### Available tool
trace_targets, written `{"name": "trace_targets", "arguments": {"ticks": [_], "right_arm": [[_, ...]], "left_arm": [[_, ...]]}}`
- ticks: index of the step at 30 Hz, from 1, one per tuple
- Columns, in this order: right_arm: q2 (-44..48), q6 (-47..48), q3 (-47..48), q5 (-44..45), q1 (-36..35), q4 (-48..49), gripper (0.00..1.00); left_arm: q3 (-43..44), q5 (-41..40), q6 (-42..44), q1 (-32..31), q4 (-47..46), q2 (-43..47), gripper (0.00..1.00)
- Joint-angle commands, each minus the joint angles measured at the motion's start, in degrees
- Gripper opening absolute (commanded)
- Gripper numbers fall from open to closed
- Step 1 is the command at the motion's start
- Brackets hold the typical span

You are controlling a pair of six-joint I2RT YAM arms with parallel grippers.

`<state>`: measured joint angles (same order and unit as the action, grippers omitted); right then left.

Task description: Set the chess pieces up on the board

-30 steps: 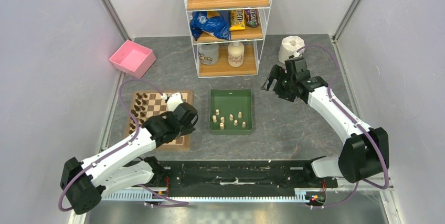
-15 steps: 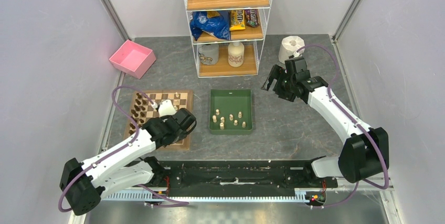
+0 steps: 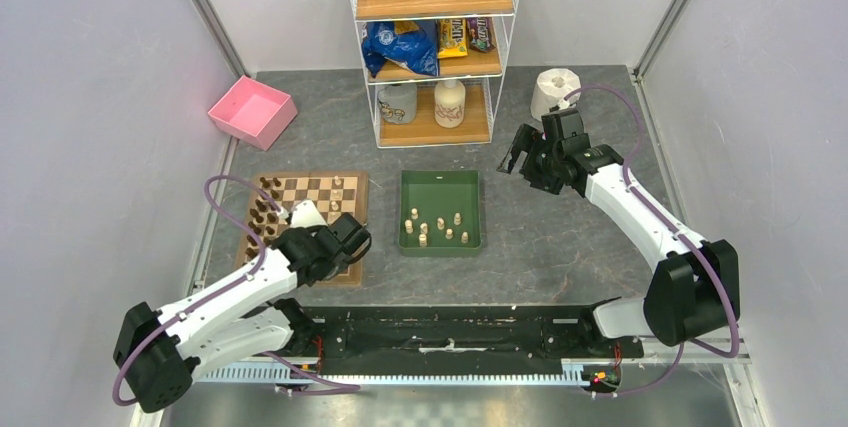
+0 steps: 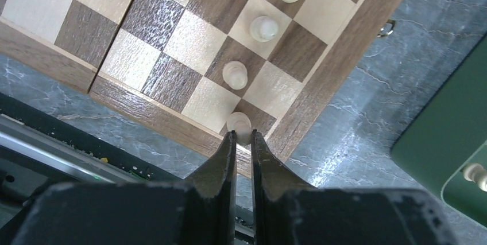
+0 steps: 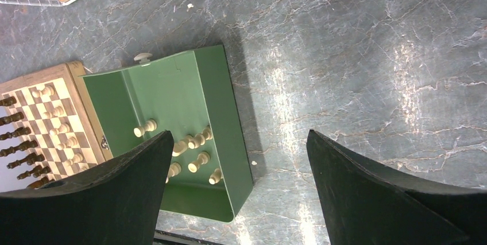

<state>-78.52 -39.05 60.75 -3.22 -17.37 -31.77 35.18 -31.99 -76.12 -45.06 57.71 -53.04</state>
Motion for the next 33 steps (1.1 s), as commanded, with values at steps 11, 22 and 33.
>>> {"name": "trace_targets", "arguments": {"ticks": [11, 22, 33], "right_arm": [[0.55, -0.15, -0.18, -0.26, 0.24, 1.23, 0.94], [0.14, -0.04, -0.06, -0.23, 0.27, 1.23, 0.94], [0.08, 0.12, -0.08, -0.16, 0.22, 1.27, 0.94]], "left_arm": [[-2.18, -2.77, -5.27, 2.69, 1.87, 3.81, 0.02], [-2.44, -3.49, -5.86, 3.09, 2.69, 4.0, 0.02], [-2.0, -4.15, -7.47, 3.31, 3.55, 2.9, 0.03]]}}
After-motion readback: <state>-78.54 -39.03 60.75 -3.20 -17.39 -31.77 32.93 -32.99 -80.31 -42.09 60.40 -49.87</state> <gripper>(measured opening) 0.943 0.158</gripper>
